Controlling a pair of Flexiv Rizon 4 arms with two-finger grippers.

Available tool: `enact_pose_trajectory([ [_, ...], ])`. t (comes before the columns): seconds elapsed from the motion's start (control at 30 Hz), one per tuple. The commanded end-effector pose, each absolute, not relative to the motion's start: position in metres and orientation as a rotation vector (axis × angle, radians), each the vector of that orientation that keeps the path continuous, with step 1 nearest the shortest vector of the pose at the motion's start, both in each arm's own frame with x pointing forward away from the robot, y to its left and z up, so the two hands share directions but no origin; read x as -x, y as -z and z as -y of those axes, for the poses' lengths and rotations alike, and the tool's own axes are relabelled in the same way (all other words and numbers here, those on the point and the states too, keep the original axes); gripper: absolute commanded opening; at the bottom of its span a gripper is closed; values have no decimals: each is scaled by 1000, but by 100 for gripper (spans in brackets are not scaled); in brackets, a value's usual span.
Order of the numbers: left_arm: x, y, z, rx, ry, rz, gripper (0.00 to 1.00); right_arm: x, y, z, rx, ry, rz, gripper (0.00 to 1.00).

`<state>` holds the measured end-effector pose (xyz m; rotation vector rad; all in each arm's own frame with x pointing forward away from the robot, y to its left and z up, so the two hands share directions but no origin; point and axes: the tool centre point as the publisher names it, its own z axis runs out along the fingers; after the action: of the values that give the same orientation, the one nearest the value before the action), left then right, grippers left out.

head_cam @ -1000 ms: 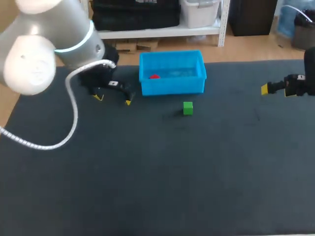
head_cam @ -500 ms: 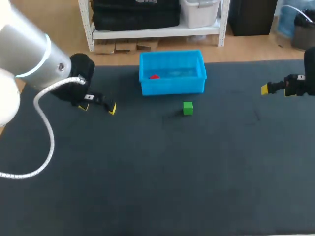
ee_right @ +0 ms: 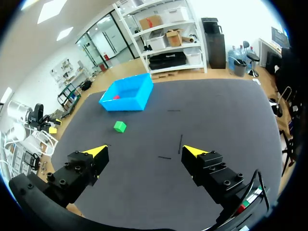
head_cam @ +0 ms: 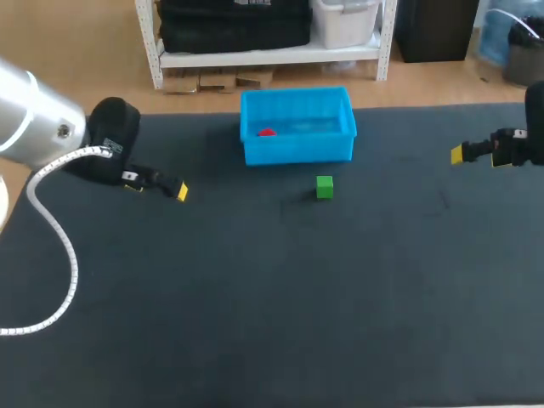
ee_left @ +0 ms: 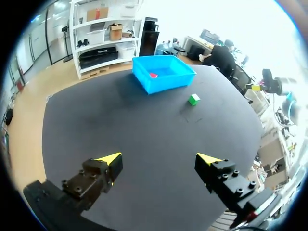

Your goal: Use the left arm to pick the red cube and place it into the blue plastic box first, then use the right arm to grasp the green cube and put it into the same blue plastic box after the first action is fully finished.

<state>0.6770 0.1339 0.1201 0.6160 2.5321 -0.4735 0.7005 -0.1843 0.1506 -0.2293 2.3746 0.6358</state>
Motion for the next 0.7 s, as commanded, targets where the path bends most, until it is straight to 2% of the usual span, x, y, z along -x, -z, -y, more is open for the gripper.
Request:
enact_pose_trajectory([
  [0.03,-679,-121,-134,-653,493,-2534,100,-700,-150,185,231,-638,-2374,100],
  [0.27,-679,-121,-133,-668,481,-2529,100,-707,-157,181,264,-594,-2401,100],
  [0.7,-679,-121,-133,-668,481,-2529,100,-739,-172,141,334,-213,-2736,100],
])
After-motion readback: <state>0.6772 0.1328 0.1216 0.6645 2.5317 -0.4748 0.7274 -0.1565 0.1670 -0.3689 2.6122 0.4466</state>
